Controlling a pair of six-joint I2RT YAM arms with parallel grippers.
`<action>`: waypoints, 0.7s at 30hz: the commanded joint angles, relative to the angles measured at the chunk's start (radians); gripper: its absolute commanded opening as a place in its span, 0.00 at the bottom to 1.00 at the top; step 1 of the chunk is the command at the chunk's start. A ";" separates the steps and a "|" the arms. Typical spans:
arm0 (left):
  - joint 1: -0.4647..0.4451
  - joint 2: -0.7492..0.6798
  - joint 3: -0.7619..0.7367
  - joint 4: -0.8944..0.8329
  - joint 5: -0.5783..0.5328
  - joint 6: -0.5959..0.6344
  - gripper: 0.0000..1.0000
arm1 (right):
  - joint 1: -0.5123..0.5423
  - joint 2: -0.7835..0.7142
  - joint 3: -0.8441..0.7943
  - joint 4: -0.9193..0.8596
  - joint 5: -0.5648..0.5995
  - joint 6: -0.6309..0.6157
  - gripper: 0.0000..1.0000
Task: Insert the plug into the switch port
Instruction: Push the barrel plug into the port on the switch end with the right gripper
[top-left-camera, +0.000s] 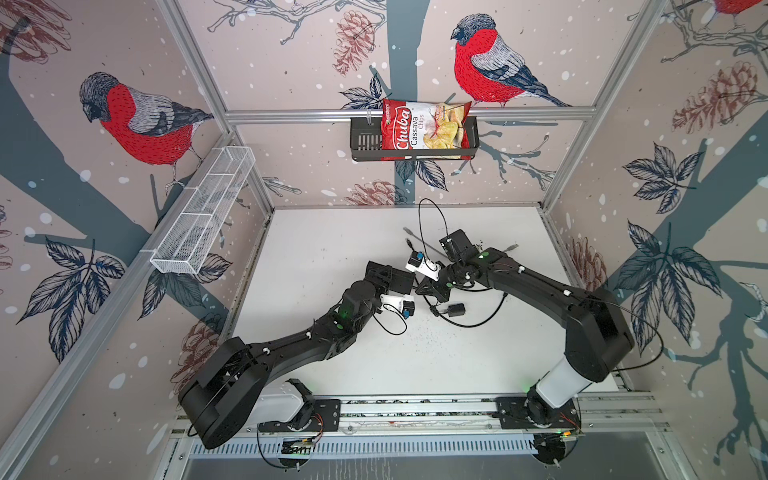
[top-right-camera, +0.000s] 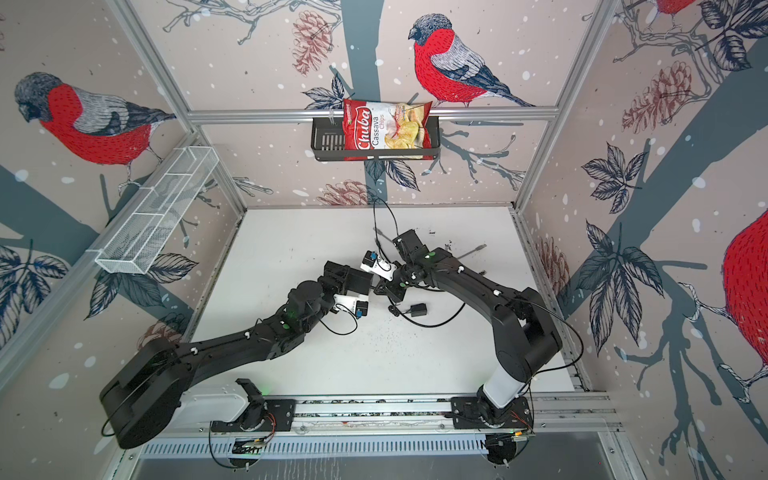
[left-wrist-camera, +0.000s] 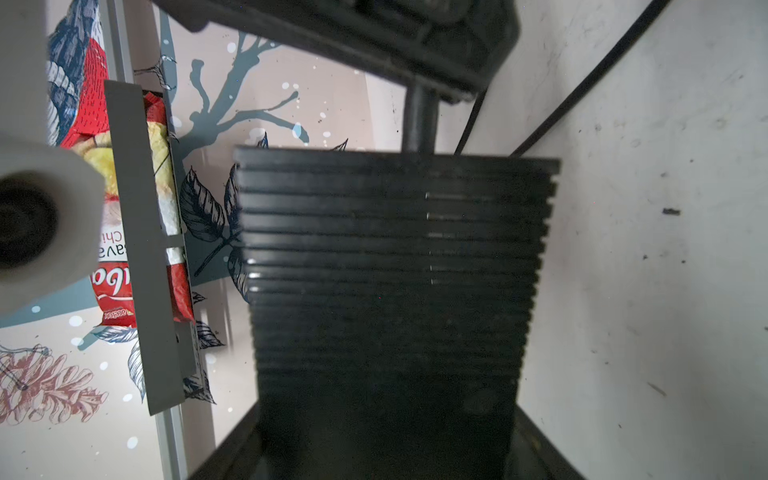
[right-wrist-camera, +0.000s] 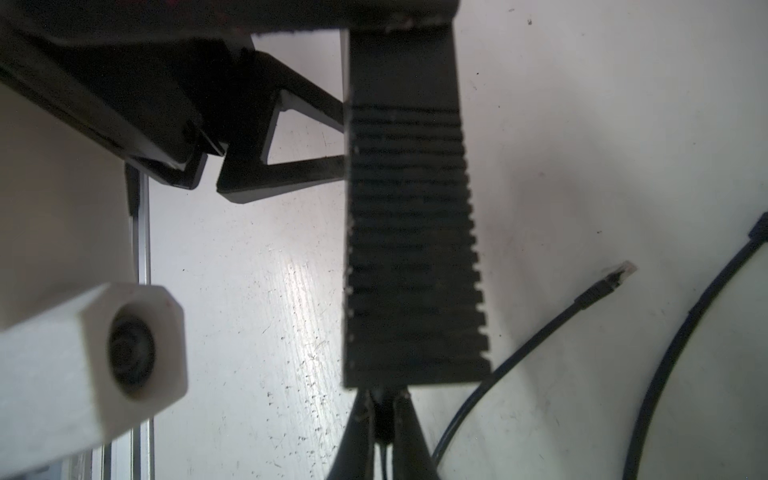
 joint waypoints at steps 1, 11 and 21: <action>-0.037 0.005 0.009 0.146 0.200 -0.038 0.54 | 0.028 0.016 0.037 0.154 -0.136 -0.036 0.00; -0.050 -0.002 0.015 0.126 0.147 -0.113 0.54 | 0.026 0.013 0.035 0.198 -0.071 -0.003 0.00; -0.049 -0.066 -0.029 0.066 0.037 -0.266 0.54 | -0.002 0.017 0.020 0.211 0.016 0.008 0.18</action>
